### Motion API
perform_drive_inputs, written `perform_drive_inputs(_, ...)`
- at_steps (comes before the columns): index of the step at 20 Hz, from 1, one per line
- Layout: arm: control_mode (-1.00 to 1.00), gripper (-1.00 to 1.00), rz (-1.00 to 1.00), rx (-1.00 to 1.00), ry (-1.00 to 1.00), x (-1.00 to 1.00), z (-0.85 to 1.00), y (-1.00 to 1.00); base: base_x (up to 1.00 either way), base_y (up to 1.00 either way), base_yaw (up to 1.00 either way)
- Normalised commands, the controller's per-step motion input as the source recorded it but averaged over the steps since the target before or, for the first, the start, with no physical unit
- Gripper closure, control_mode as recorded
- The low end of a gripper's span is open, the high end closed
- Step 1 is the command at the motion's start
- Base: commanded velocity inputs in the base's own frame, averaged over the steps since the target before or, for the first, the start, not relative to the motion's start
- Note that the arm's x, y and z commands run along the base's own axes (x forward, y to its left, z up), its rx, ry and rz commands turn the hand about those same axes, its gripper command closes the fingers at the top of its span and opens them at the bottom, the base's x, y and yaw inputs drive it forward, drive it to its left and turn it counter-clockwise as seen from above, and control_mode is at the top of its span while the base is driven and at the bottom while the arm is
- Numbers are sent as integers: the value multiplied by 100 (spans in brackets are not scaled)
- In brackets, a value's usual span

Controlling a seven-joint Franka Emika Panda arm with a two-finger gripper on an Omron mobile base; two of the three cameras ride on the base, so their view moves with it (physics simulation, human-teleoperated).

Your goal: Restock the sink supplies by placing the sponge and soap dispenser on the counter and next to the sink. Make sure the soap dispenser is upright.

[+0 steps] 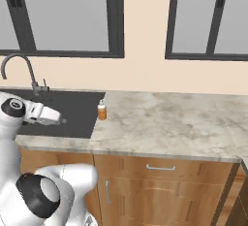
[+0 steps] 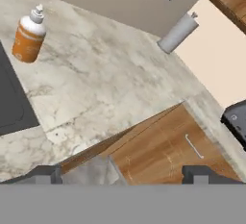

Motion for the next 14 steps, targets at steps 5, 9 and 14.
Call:
perform_drive_inputs(5,-100,-100,1,48,-35,-54,50,-50,0,0,0)
perform_drive_inputs(9,-100,-100,19,41,-12,-43,12,-79,0,0,0)
perform_drive_inputs(14,-100,-100,29,19,2,-34,0,-53,0,0,0)
